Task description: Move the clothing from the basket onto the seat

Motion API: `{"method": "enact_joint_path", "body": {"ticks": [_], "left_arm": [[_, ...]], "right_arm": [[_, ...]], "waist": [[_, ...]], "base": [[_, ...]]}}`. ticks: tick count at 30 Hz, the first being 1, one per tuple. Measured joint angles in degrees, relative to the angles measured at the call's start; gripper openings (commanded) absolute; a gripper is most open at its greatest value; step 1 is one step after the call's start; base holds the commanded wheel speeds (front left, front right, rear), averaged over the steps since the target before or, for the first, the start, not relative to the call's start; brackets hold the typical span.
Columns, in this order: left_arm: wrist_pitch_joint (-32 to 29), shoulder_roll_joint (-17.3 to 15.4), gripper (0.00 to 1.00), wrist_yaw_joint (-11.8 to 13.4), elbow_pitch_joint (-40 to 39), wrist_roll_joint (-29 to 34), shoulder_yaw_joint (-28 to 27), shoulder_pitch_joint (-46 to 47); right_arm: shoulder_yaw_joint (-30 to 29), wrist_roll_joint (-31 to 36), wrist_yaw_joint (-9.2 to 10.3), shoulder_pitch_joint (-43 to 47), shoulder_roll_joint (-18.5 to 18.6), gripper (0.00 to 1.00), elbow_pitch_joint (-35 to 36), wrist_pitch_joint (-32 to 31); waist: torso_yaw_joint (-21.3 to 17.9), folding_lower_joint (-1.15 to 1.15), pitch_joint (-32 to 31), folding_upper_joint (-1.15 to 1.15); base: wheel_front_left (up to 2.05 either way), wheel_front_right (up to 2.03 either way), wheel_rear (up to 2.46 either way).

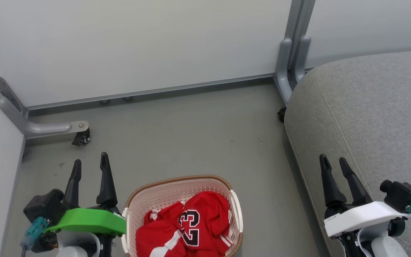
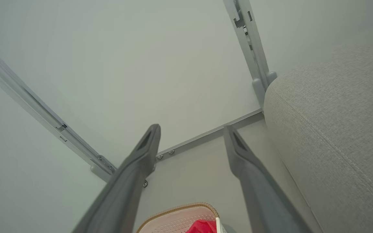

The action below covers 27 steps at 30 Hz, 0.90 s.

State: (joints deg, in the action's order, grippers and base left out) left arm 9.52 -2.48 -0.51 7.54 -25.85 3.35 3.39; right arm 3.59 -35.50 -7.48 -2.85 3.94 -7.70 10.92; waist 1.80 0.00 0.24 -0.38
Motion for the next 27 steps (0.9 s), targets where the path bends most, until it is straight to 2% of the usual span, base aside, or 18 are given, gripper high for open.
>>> {"method": "enact_joint_path", "body": {"ticks": [27], "left_arm": [[3.34, -0.12, 1.0, -0.76, -0.03, 13.3, 2.32, -0.09]], "right_arm": [[0.93, 15.69, 0.0, 0.14, -0.71, 1.0, 0.34, 2.32]], "waist": [[1.45, 0.0, 0.77, 0.0]], "base": [[0.0, 0.0, 0.0]]}}
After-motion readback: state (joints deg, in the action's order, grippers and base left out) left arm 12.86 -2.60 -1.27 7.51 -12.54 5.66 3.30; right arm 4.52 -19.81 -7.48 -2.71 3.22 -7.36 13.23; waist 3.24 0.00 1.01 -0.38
